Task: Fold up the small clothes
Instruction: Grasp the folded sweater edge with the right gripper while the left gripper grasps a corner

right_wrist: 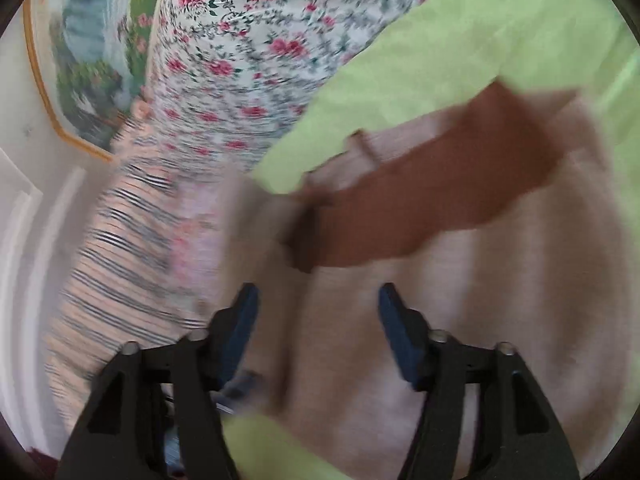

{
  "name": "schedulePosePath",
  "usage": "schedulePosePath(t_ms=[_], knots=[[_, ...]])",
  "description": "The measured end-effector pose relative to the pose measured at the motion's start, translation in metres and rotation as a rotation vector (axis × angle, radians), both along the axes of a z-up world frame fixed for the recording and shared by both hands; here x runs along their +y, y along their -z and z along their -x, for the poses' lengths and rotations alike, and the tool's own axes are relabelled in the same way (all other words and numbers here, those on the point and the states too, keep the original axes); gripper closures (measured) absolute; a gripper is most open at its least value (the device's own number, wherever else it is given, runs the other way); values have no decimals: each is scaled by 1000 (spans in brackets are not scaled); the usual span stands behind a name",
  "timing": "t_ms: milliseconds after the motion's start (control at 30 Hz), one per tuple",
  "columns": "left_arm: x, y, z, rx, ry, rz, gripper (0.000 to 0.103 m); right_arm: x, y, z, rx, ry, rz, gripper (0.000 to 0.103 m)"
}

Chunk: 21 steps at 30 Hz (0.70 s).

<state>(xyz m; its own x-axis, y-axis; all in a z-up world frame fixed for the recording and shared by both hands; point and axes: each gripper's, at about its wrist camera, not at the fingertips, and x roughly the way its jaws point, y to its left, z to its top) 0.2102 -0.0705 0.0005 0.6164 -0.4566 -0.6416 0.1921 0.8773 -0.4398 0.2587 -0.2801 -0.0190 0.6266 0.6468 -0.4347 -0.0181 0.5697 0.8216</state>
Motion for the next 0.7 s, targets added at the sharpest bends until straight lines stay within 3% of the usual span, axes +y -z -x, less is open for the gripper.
schedulePosePath(t_ms=[167,233,300,333,400,533,700], knots=[[-8,6,-3,7,15,-14,97,28,9,-49,43,-79,15,25],[-9,5,-3,8,14,-21,97,42,7,-69,45,-119,33,28],[-12,2,-4,7,12,-41,97,55,4,-87,80,-133,125,63],[-13,0,-3,3,11,-55,97,58,-2,-91,82,-131,155,86],[-14,-7,3,-18,15,-66,97,56,-20,-87,30,-137,144,87],[-36,-28,9,-51,67,-14,96,36,-64,-53,-88,-121,269,87],[-97,-16,5,-16,163,17,96,-31,-62,-24,-29,-36,404,87]])
